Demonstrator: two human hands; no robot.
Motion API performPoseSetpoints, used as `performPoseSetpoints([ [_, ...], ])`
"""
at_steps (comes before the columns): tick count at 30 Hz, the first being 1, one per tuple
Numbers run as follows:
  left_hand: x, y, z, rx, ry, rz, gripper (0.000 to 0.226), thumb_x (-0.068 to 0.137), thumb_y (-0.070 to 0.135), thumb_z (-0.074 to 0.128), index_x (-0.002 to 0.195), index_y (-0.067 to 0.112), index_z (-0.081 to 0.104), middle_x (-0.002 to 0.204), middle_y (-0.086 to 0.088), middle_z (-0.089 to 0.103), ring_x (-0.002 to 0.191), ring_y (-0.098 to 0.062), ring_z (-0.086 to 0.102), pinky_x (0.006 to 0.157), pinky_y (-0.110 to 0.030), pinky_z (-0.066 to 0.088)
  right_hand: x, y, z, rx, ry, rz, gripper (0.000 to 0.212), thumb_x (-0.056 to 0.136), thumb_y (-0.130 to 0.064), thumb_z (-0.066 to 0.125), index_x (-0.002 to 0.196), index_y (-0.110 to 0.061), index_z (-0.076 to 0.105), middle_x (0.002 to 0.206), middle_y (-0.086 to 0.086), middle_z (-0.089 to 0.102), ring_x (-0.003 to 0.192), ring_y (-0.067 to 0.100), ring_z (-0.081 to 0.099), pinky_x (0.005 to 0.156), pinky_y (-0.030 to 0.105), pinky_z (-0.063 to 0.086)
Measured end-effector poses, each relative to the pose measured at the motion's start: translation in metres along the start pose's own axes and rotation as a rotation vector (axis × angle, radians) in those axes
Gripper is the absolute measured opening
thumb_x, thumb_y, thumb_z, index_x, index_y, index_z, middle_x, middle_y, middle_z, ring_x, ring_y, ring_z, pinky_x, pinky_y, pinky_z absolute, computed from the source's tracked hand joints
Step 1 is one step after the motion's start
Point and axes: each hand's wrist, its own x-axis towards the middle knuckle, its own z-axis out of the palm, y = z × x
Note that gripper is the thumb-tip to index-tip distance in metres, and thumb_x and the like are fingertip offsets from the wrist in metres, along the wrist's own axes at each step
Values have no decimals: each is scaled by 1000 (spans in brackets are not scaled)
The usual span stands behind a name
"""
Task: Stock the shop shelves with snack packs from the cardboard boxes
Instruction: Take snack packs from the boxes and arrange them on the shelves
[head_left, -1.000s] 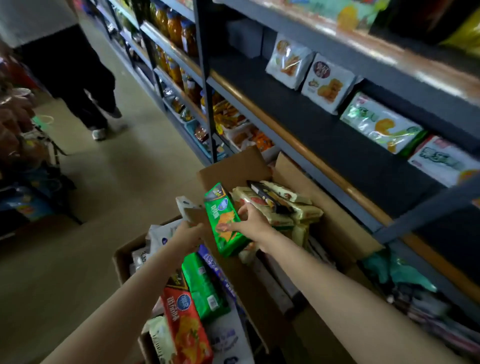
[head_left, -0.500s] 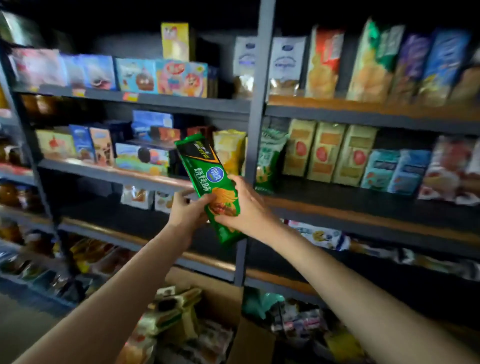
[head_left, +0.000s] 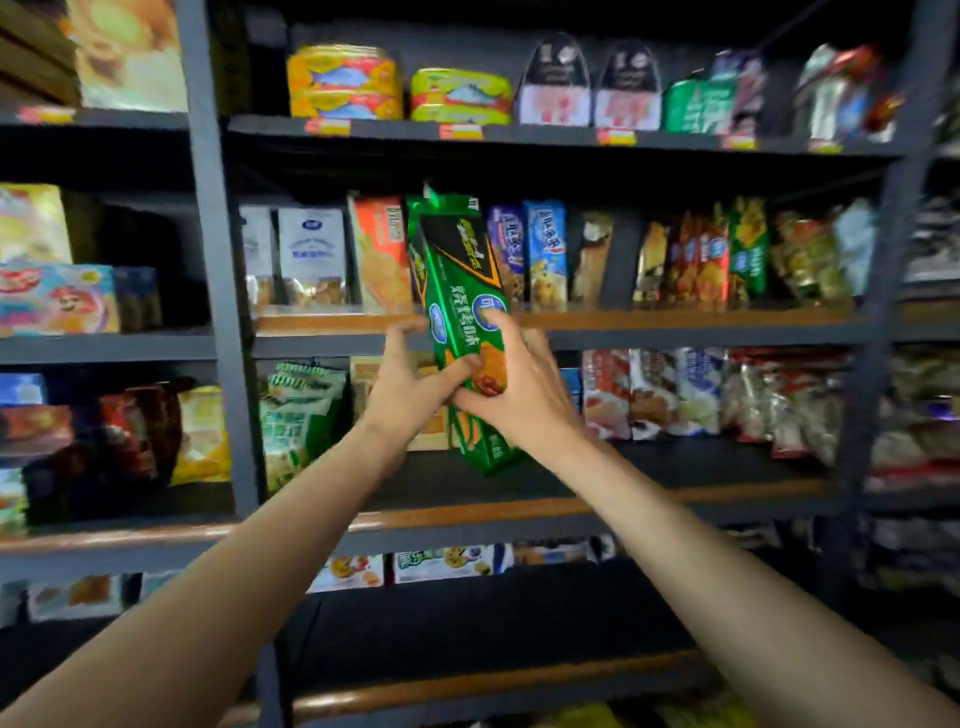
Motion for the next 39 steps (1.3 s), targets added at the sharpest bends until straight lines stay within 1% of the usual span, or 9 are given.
performPoseSetpoints([
  [2, 19, 10, 41, 32, -33, 50, 57, 62, 30, 80, 104, 28, 42, 93, -9, 68, 66, -18, 63, 60, -31, 54, 19, 28, -41, -164, 58, 12, 73, 75, -46, 67, 137, -29, 33, 125, 10, 50, 118, 31, 40, 93, 40, 37],
  [5, 46, 26, 113, 27, -33, 84, 60, 53, 39, 75, 102, 29, 40, 96, -12, 69, 80, -28, 66, 79, -42, 56, 46, 71, -101, -194, 37, 9, 67, 77, -43, 68, 133, -28, 35, 122, 9, 53, 114, 30, 47, 80, 32, 36],
  [9, 85, 47, 204, -7, -148, 200, 40, 78, 19, 70, 107, 24, 42, 89, -15, 64, 74, -24, 58, 79, -41, 52, 78, 140, -179, -170, 129, -38, 77, 71, -43, 76, 134, -27, 34, 118, 11, 49, 111, 27, 50, 74, 27, 32],
  [17, 149, 25, 300, 588, -139, 443, 40, 86, 12, 56, 125, 11, 46, 108, -1, 54, 98, -17, 54, 82, -26, 40, 123, 281, -266, -182, 543, -132, 77, 76, -23, 77, 135, -10, 30, 134, 11, 36, 121, 23, 42, 91, 29, 43],
  [20, 170, 15, 325, 696, -129, 464, 42, 87, 12, 56, 126, 9, 44, 115, -5, 54, 100, -17, 52, 80, -23, 36, 138, 327, -265, -248, 522, -154, 77, 75, -24, 77, 134, -5, 32, 131, 15, 37, 118, 28, 45, 90, 41, 49],
  [25, 209, 5, 369, 808, -192, 463, 44, 86, 18, 58, 127, 12, 44, 122, -13, 54, 110, -31, 53, 93, -41, 44, 163, 385, -251, -443, 353, -101, 74, 76, -32, 76, 132, -5, 35, 127, 16, 42, 116, 28, 45, 89, 28, 37],
  [31, 257, 1, 412, 850, -309, 385, 52, 88, 20, 56, 136, 16, 38, 124, -13, 56, 110, -31, 53, 93, -39, 43, 209, 411, -242, -513, 158, 49, 70, 78, -32, 74, 126, -12, 27, 123, 16, 41, 109, 34, 50, 78, 36, 44],
  [35, 280, -8, 444, 796, -369, 403, 53, 91, 17, 52, 141, 20, 34, 130, -16, 53, 107, -32, 56, 88, -31, 45, 231, 430, -238, -452, 154, 285, 74, 81, -39, 69, 131, -9, 24, 127, 18, 42, 108, 34, 51, 69, 34, 39],
  [39, 292, -16, 468, 818, -428, 405, 53, 94, 21, 48, 143, 24, 30, 130, -17, 52, 94, -28, 59, 82, -30, 43, 254, 442, -241, -351, 86, 500, 100, 77, -43, 73, 146, -13, 7, 137, 20, 39, 107, 36, 58, 84, 39, 51],
])
